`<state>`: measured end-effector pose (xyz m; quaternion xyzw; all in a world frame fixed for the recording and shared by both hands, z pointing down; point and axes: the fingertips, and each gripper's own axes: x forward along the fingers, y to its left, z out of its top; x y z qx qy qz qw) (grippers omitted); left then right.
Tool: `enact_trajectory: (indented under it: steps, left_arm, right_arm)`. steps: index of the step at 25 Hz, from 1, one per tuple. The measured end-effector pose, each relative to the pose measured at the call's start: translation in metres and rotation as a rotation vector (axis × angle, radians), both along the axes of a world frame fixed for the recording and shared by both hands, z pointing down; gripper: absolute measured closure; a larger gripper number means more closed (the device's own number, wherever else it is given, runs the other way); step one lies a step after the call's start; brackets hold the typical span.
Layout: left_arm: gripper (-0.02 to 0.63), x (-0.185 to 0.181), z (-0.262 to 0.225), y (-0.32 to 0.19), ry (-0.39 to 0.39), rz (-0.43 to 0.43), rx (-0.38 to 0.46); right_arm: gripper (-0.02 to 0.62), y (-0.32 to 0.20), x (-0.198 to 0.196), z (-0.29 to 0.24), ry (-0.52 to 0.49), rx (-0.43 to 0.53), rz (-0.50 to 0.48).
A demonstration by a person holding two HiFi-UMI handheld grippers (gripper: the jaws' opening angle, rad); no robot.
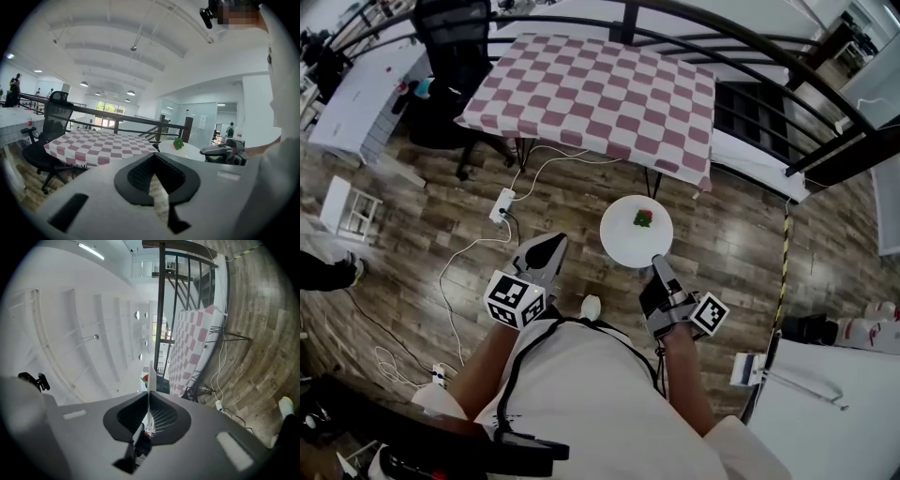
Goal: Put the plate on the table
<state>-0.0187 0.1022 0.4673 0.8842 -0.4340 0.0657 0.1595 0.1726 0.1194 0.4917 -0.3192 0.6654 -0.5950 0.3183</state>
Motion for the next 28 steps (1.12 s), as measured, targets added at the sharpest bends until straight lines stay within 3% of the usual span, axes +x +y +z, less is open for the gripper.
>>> enact_trajectory:
  steps: [11,28]
  left_arm:
    - [0.603,0.016,0.003,-0.005,-0.028,-0.009,0.0]
    - [0.603,0.027,-0.008,-0.034,-0.029,0.021,0.011]
  right_arm:
    - [0.574,-0.004,0.021,0.011,-0.001,-0.013,-0.005]
    - [0.574,-0.028,0.018,0.002,0.001,-0.001,-0.012]
